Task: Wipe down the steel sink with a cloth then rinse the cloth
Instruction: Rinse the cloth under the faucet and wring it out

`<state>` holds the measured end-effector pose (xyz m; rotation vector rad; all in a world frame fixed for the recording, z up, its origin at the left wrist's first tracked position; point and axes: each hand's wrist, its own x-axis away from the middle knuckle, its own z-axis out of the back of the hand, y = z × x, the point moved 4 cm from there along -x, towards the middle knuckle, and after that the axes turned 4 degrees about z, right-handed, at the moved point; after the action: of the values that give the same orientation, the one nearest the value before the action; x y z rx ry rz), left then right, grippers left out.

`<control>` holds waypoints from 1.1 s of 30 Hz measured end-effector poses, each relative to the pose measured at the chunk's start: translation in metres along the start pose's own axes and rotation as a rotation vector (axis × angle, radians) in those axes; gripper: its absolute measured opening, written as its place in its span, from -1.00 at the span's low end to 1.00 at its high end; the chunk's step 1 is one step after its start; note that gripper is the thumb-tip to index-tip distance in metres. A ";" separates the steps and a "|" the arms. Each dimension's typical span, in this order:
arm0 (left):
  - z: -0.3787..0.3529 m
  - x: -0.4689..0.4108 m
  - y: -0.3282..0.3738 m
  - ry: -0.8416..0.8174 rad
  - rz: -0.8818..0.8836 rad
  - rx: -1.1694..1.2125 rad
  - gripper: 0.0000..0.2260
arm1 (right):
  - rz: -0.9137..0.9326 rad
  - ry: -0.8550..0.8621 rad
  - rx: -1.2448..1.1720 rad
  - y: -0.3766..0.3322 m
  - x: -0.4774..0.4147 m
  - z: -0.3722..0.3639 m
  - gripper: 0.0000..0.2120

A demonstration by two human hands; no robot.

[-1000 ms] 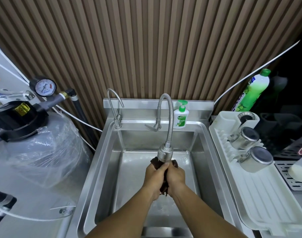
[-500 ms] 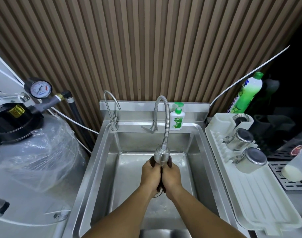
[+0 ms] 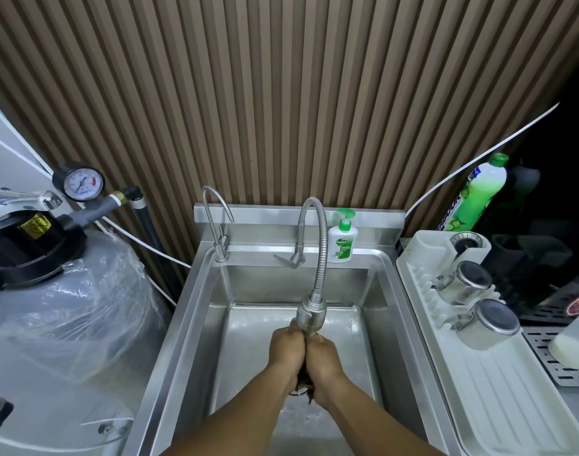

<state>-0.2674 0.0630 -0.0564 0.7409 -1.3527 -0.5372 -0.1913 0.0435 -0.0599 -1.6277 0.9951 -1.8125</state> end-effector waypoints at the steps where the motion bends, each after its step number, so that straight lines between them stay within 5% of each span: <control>1: -0.002 0.000 0.000 -0.001 -0.007 -0.027 -0.76 | 0.015 0.014 0.045 -0.002 -0.003 0.004 -0.73; 9: -0.010 0.002 0.003 -0.057 -0.125 -0.220 -0.76 | -0.079 0.017 -0.103 -0.004 -0.016 0.011 -0.70; 14: -0.004 0.002 0.010 -0.040 0.003 -0.031 -0.85 | 0.053 -0.052 -0.065 -0.005 0.004 0.004 -0.68; 23: -0.005 0.007 0.003 -0.029 0.015 0.144 -0.83 | 0.133 0.140 -0.168 -0.010 -0.012 0.024 -0.70; 27: 0.002 0.005 0.005 0.093 -0.006 0.197 -0.65 | 0.073 0.161 -0.188 -0.006 -0.013 0.018 -0.54; 33: -0.006 0.007 -0.002 -0.033 0.035 0.219 -0.64 | 0.042 0.126 -0.203 0.001 -0.019 0.014 -0.34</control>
<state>-0.2604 0.0571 -0.0535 0.8882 -1.4678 -0.3783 -0.1748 0.0550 -0.0720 -1.6101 1.2972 -1.8558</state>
